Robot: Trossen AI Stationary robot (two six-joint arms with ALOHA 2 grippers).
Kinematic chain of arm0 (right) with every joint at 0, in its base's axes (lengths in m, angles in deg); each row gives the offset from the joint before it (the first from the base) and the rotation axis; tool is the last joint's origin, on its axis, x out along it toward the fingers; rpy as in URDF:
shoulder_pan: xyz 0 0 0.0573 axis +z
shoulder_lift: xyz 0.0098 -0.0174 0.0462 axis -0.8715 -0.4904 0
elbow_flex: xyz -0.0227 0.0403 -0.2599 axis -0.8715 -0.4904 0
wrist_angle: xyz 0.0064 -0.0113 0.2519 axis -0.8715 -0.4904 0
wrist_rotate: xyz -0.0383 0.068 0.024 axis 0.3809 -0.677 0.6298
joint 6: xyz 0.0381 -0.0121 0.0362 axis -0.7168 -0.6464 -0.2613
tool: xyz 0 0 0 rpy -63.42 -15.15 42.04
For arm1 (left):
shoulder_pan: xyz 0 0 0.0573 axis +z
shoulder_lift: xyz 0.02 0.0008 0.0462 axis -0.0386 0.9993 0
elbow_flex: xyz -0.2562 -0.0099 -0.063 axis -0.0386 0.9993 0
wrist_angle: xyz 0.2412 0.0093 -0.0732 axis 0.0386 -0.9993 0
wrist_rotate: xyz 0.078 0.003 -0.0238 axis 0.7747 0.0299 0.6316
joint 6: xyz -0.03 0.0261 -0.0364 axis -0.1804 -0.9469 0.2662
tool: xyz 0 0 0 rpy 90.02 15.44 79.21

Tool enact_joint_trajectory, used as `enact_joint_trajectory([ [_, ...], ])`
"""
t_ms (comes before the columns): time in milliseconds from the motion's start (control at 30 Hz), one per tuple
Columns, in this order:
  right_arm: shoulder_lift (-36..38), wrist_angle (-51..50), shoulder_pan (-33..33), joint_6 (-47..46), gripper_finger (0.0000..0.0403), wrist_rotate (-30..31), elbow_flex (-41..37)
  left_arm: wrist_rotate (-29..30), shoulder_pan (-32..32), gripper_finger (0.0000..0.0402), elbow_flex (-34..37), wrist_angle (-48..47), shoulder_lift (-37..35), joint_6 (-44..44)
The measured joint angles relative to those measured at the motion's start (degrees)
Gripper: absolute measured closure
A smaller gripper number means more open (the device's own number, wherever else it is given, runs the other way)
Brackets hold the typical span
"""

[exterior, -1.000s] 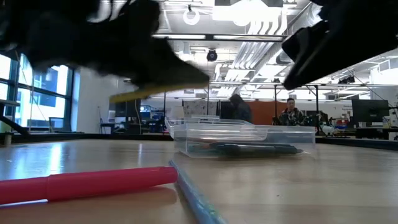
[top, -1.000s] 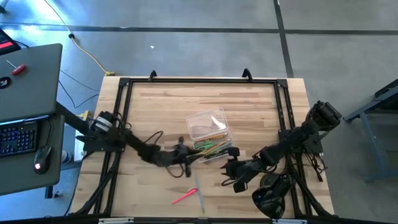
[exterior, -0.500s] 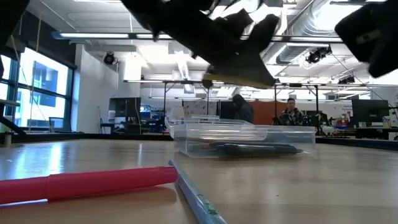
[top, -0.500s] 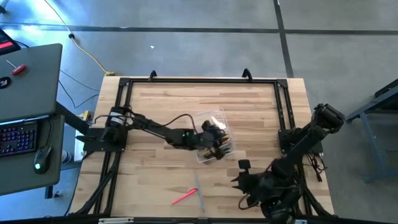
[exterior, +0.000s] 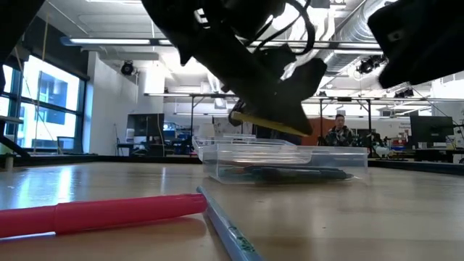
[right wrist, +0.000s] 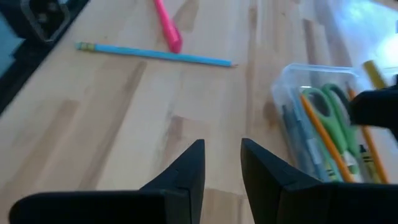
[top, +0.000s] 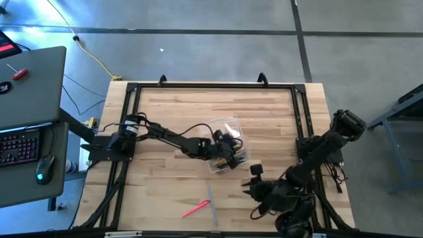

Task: Pick & place school supplies into a supply box
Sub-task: Put the yellow pen into the supply box, then put the pink pen into the supply box

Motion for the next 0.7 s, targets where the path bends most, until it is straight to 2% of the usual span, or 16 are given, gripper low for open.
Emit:
enact_joint_trajectory([
  [400,0.00,0.64,-1.90,0.11,0.0320,0.99,0.00,-1.32,0.33,0.0191,0.01,-1.33,-0.88,-0.01],
  [500,0.00,1.01,-1.87,0.11,0.0320,0.94,0.00,-2.87,0.33,0.0184,-1.08,-2.88,-3.80,-0.05],
  [633,0.00,3.20,-1.91,0.41,0.0320,0.17,0.00,-4.48,0.27,0.0190,-4.23,-12.19,-9.27,-2.53],
  [700,0.00,5.73,-2.20,2.81,0.0320,-2.15,0.00,-5.83,0.07,0.0198,-6.02,-19.66,-12.17,-4.29],
])
